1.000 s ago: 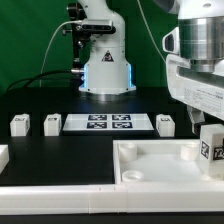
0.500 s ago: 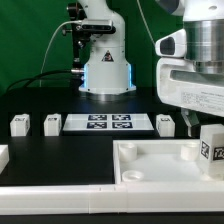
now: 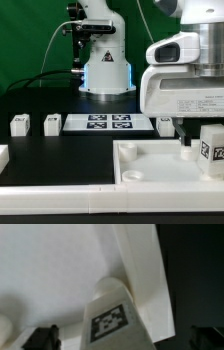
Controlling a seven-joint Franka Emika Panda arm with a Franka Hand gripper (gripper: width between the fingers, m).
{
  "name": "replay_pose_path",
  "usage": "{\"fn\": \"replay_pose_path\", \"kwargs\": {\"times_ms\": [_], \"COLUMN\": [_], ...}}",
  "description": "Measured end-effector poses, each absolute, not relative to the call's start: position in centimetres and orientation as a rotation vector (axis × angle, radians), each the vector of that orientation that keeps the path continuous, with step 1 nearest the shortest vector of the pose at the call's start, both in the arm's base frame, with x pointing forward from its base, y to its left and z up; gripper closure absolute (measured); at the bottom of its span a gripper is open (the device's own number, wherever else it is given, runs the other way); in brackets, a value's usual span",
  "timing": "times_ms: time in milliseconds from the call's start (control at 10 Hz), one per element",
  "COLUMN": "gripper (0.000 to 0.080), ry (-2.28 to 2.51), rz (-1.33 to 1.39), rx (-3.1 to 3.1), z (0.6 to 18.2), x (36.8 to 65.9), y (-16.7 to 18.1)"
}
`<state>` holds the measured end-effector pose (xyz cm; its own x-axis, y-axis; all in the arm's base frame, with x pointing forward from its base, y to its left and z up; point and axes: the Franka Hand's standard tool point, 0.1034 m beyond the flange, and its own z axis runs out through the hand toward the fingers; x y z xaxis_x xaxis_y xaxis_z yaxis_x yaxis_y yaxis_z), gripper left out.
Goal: Assemble one leg
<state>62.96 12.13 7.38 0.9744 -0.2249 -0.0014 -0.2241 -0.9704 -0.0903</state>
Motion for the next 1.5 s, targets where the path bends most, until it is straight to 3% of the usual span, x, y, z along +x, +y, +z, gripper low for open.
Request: {"fn": "replay_pose_path", "kwargs": {"times_ms": [400, 700, 900, 1000, 1100, 1500], "gripper": [0.0151, 0.0151, 0.0398, 0.0398, 0.0508, 0.0508], "ry": [-0.343, -0.425, -0.425, -0.425, -0.425, -0.367], "rz": [-0.043, -0.046, -0.046, -0.046, -0.046, -0.044], "rx": [-3.057, -3.048, -3.048, -3.048, -3.048, -3.054], "z": [7.37, 7.37, 7.37, 7.38, 7.37, 7.37], "x": [63.0, 63.02, 63.02, 63.02, 63.03, 63.02], "y": [11.82, 11.72, 11.72, 11.71, 11.7, 11.7]}}
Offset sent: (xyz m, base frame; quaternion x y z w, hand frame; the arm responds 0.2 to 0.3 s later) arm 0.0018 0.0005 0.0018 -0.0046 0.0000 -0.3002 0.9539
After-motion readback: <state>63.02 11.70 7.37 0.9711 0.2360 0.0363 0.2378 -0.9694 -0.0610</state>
